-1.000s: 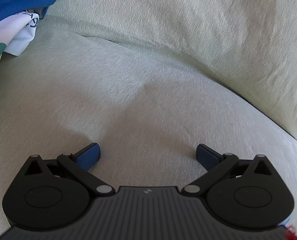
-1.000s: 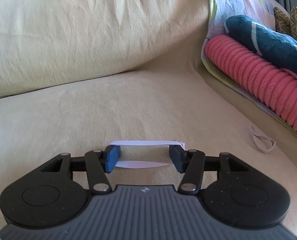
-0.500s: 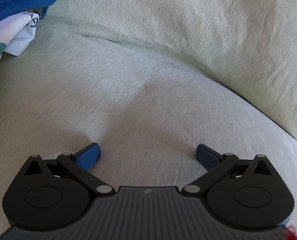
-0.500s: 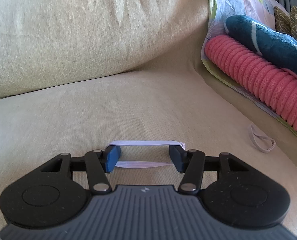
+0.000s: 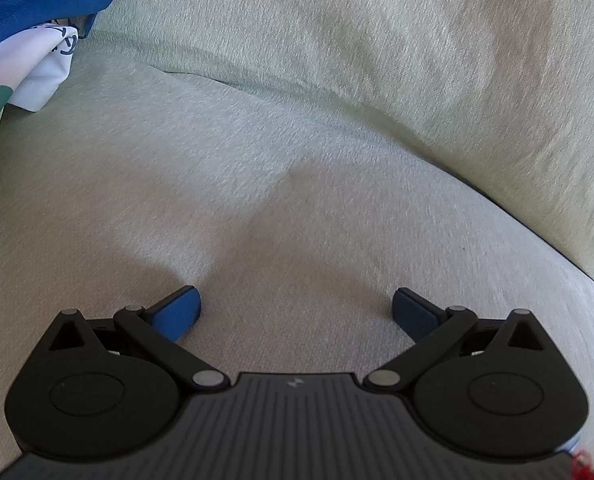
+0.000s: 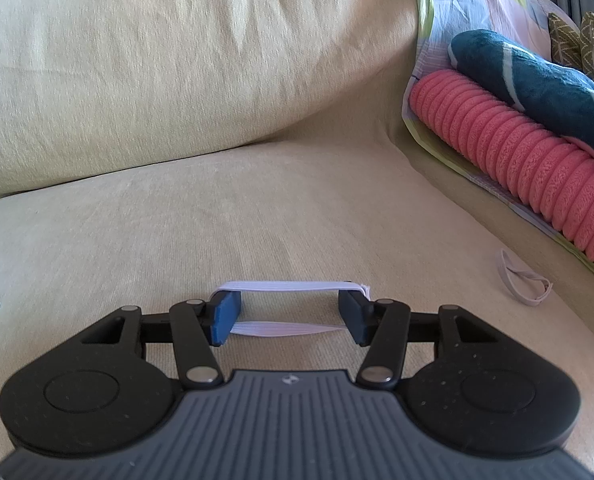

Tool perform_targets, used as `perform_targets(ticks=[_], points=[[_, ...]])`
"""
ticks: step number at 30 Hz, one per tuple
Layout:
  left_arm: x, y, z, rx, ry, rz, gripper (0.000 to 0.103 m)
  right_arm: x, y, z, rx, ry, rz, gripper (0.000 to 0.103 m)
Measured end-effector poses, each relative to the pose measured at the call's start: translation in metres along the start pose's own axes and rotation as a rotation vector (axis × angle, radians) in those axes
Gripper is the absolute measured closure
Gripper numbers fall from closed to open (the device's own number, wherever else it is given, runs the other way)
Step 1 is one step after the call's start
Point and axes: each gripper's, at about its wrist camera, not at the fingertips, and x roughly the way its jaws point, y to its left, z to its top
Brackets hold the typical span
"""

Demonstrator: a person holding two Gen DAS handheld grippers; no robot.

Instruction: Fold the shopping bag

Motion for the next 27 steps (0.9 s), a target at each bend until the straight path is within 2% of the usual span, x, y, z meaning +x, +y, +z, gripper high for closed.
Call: perform_targets(ticks=[27], points=[[0.0014, -0.0014, -0.0008, 0.000, -0.004, 0.003, 0.000, -0.0002, 0.0005, -0.0010, 0.001, -0.001, 0.001, 0.052]])
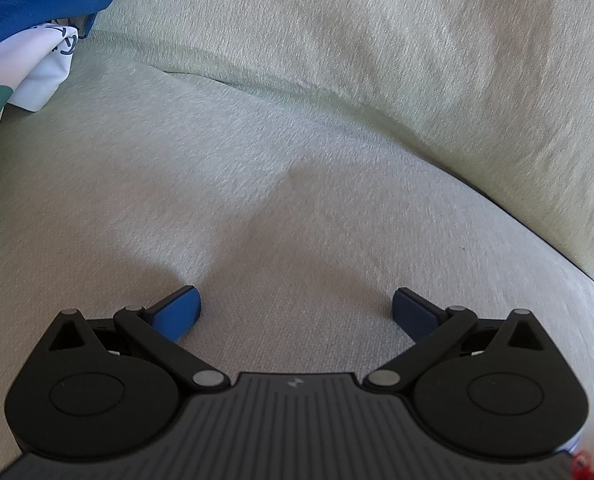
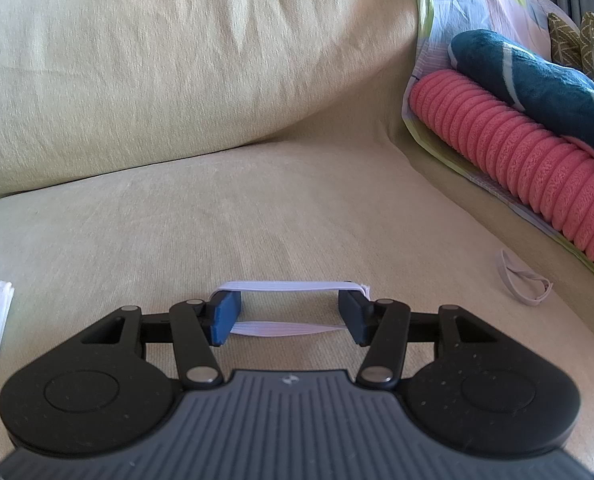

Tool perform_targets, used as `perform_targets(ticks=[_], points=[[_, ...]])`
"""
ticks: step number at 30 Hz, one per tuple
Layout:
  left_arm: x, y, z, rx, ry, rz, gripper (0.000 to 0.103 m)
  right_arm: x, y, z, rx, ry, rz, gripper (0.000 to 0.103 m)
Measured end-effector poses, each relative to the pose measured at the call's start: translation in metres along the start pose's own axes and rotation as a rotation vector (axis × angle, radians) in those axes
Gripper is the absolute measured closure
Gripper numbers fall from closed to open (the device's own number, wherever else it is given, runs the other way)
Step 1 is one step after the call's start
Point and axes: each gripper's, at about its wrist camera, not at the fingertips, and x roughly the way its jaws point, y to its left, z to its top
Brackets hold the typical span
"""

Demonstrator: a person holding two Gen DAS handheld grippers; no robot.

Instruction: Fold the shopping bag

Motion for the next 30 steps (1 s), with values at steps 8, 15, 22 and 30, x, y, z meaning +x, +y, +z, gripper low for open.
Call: perform_targets(ticks=[8, 15, 22, 30], points=[[0.0002, 0.0000, -0.0001, 0.000, 0.000, 0.000, 0.000, 0.0000, 0.0026, -0.0004, 0.000, 0.000, 0.000, 0.052], [0.0003, -0.0001, -0.0002, 0.000, -0.001, 0.000, 0.000, 0.0000, 0.0048, -0.0008, -0.001, 0.000, 0.000, 0.052], [0.0000, 0.0005, -0.0003, 0.001, -0.001, 0.000, 0.000, -0.0001, -0.0011, 0.0001, 0.001, 0.000, 0.000, 0.052], [0.0003, -0.0002, -0.0004, 0.001, -0.001, 0.002, 0.000, -0.0003, -0.0006, -0.0007, 0.000, -0.001, -0.001, 0.052]])
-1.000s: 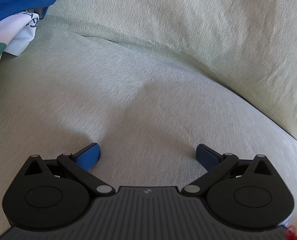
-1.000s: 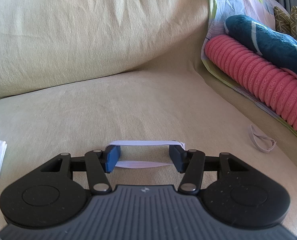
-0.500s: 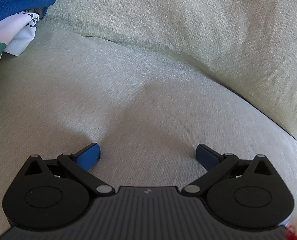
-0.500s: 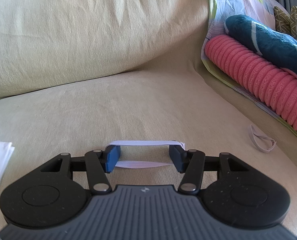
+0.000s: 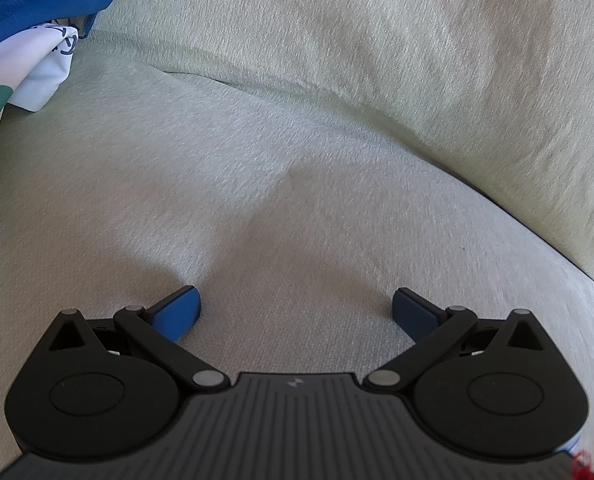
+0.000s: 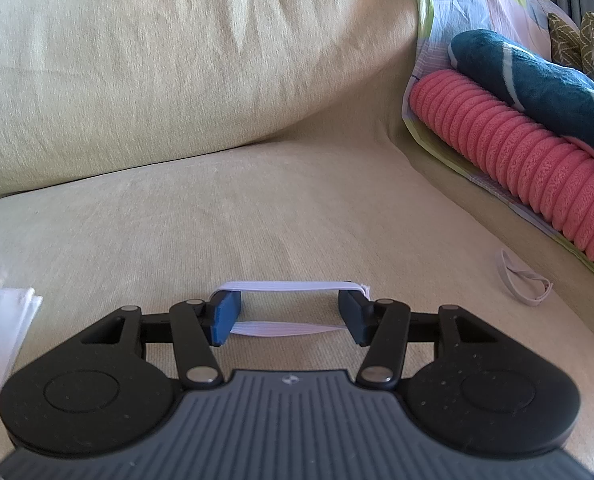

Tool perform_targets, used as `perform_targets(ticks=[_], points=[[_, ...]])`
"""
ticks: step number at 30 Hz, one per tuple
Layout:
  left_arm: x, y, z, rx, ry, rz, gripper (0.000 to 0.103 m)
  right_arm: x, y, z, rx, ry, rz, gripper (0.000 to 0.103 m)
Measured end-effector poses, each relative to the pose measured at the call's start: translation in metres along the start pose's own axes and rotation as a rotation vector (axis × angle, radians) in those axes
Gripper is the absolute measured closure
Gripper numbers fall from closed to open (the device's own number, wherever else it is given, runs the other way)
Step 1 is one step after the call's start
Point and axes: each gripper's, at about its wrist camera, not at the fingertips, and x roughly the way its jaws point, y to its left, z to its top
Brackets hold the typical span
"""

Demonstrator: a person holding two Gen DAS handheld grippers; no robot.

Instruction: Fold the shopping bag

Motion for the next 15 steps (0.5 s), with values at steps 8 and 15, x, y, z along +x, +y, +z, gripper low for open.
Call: perform_targets(ticks=[8, 15], points=[[-0.0001, 0.0003, 0.0000, -0.001, 0.000, -0.002, 0.000, -0.0004, -0.0011, 0.0004, 0.001, 0.001, 0.002, 0.052], [0.0000, -0.0006, -0.0001, 0.000, 0.000, -0.001, 0.000, -0.0004, -0.0011, 0.0004, 0.001, 0.001, 0.001, 0.052]])
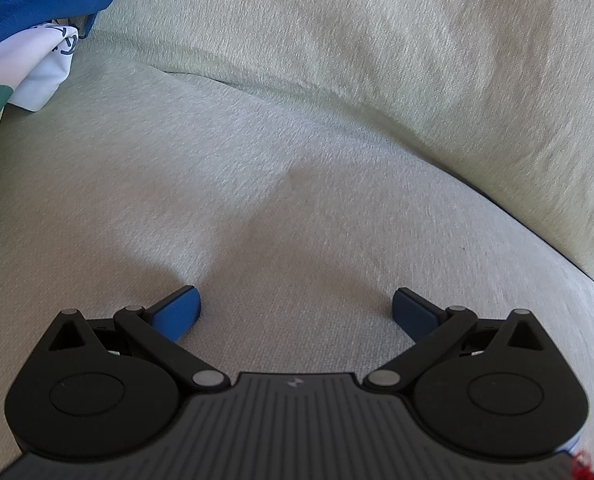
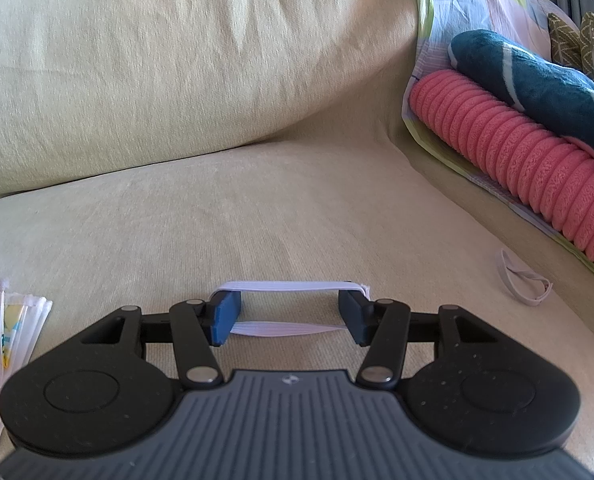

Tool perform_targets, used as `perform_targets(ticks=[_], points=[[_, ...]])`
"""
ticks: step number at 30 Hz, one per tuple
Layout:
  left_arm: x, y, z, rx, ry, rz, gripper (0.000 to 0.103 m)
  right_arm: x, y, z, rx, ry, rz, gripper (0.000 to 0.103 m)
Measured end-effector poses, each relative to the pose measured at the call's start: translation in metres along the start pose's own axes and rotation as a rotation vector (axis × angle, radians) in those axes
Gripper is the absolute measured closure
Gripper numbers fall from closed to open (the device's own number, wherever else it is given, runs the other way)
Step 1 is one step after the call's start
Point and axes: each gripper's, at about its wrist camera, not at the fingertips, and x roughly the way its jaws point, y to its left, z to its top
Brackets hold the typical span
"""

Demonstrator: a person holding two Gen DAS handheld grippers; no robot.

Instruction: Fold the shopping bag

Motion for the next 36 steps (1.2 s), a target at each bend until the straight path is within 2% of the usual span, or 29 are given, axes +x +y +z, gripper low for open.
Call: perform_targets(ticks=[36], points=[[0.0020, 0.0023, -0.0008, 0.000, -0.003, 0.001, 0.000, 0.0002, 0.0005, -0.0003, 0.001, 0.000, 0.000, 0.052]])
